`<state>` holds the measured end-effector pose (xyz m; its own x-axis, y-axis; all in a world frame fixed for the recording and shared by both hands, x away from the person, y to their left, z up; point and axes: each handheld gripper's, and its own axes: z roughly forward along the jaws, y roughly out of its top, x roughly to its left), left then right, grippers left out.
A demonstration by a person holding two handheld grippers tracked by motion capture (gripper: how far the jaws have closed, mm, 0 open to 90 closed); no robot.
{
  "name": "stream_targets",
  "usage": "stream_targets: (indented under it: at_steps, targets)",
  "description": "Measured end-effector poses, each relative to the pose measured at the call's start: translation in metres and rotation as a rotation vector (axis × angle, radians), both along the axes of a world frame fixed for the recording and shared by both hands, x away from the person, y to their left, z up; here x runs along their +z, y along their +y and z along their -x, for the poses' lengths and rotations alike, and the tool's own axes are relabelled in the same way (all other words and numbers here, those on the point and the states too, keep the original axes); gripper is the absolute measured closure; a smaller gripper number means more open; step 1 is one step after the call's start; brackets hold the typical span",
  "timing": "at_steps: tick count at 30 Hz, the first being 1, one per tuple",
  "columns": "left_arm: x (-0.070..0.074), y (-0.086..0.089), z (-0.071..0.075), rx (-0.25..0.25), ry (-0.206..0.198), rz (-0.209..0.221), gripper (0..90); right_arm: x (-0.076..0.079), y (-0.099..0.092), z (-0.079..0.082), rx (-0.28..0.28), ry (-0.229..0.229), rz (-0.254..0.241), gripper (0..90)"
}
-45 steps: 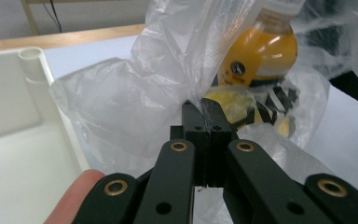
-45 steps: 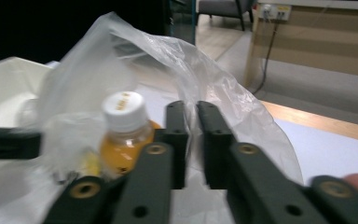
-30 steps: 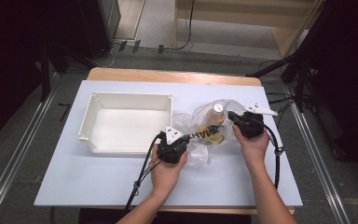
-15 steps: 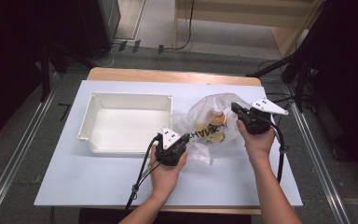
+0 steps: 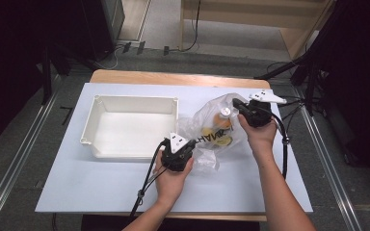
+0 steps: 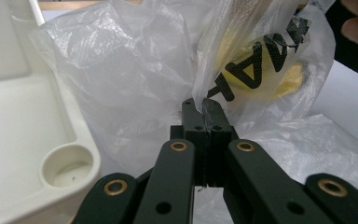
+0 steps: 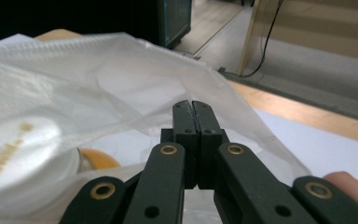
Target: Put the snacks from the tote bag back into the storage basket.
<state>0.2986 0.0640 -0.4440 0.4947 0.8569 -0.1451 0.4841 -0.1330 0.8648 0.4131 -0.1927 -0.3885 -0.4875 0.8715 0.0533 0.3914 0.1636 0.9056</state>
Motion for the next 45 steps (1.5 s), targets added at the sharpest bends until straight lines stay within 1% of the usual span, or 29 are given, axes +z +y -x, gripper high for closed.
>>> stream_targets:
  at_steps: [3, 5, 6, 7, 8, 9, 10, 12, 13, 14, 16, 17, 19, 21, 23, 25, 31, 32, 33, 35, 37, 38, 39, 40, 41, 45]
  targets:
    - [0.0, -0.002, 0.001, -0.005, -0.001, 0.001, 90.0, -0.004, 0.002, -0.002, 0.009, 0.007, 0.008, 90.0]
    - [0.0, -0.002, 0.001, -0.007, 0.002, -0.002, 90.0, -0.002, 0.003, 0.0, 0.001, -0.008, 0.006, 90.0]
    - [0.0, -0.001, 0.002, -0.01, -0.003, 0.003, 90.0, 0.002, 0.003, 0.002, -0.004, -0.026, 0.0, 90.0]
    - [0.0, -0.001, 0.003, -0.009, -0.008, 0.012, 90.0, 0.006, 0.002, 0.004, -0.002, -0.044, -0.017, 90.0]
    - [0.001, 0.0, 0.004, -0.01, -0.019, 0.019, 90.0, 0.012, 0.002, 0.007, 0.002, -0.065, -0.034, 90.0]
    - [0.002, 0.001, 0.006, -0.007, -0.039, 0.036, 90.0, 0.018, 0.002, 0.009, 0.007, -0.085, -0.039, 90.0]
    - [0.004, 0.002, 0.008, 0.0, -0.056, 0.037, 90.0, 0.024, 0.002, 0.01, 0.013, -0.103, -0.038, 90.0]
    - [0.008, 0.004, 0.01, 0.014, -0.084, 0.05, 90.0, 0.033, 0.005, 0.011, 0.023, -0.122, -0.029, 90.0]
    - [0.01, 0.004, 0.011, 0.023, -0.092, 0.052, 90.0, 0.037, 0.005, 0.01, 0.025, -0.13, -0.022, 90.0]
    - [0.01, 0.004, 0.01, 0.025, -0.092, 0.05, 90.0, 0.039, 0.006, 0.009, 0.022, -0.132, -0.017, 90.0]
    - [0.009, 0.003, 0.008, 0.027, -0.07, 0.041, 90.0, 0.038, 0.007, 0.004, 0.018, -0.108, -0.009, 90.0]
    - [0.007, 0.004, 0.007, 0.029, -0.06, 0.027, 90.0, 0.035, 0.007, 0.0, 0.013, -0.092, -0.002, 90.0]
    - [0.004, 0.004, 0.005, 0.033, -0.037, 0.022, 90.0, 0.027, 0.008, -0.006, 0.008, -0.055, 0.004, 90.0]
    - [0.0, 0.004, 0.004, 0.026, -0.02, 0.012, 90.0, 0.017, 0.009, -0.01, 0.008, -0.027, 0.011, 90.0]
    - [-0.003, 0.003, 0.003, 0.018, 0.002, -0.002, 90.0, 0.009, 0.009, -0.014, 0.006, 0.0, 0.019, 90.0]
    - [-0.006, 0.002, 0.003, -0.001, 0.018, -0.017, 90.0, 0.001, 0.009, -0.016, 0.003, 0.026, 0.021, 90.0]
    - [-0.016, -0.002, 0.001, -0.029, 0.082, -0.062, 90.0, -0.023, 0.003, -0.017, -0.024, 0.093, 0.023, 90.0]
    - [-0.018, -0.002, 0.0, -0.044, 0.103, -0.061, 90.0, -0.027, 0.002, -0.017, -0.026, 0.103, 0.029, 90.0]
    - [-0.02, -0.003, -0.002, -0.057, 0.136, -0.061, 90.0, -0.031, 0.001, -0.017, -0.034, 0.121, 0.033, 90.0]
    - [-0.02, -0.002, -0.002, -0.068, 0.155, -0.069, 90.0, -0.04, -0.001, -0.016, -0.045, 0.155, 0.058, 90.0]
    - [-0.021, -0.001, -0.002, -0.073, 0.182, -0.092, 90.0, -0.049, -0.004, -0.017, -0.067, 0.189, 0.079, 90.0]
    - [-0.022, -0.001, -0.001, -0.071, 0.189, -0.103, 90.0, -0.052, -0.007, -0.017, -0.078, 0.21, 0.078, 90.0]
    - [-0.022, 0.0, -0.001, -0.074, 0.196, -0.106, 90.0, -0.056, -0.01, -0.017, -0.084, 0.225, 0.081, 90.0]
    - [-0.023, -0.001, -0.001, -0.075, 0.204, -0.119, 90.0, -0.06, -0.012, -0.016, -0.089, 0.236, 0.081, 90.0]
    - [-0.023, 0.0, -0.002, -0.084, 0.215, -0.128, 90.0, -0.063, -0.013, -0.016, -0.094, 0.256, 0.082, 90.0]
    - [-0.024, 0.002, -0.003, -0.086, 0.237, -0.149, 90.0, -0.074, -0.015, -0.017, -0.08, 0.311, 0.121, 90.0]
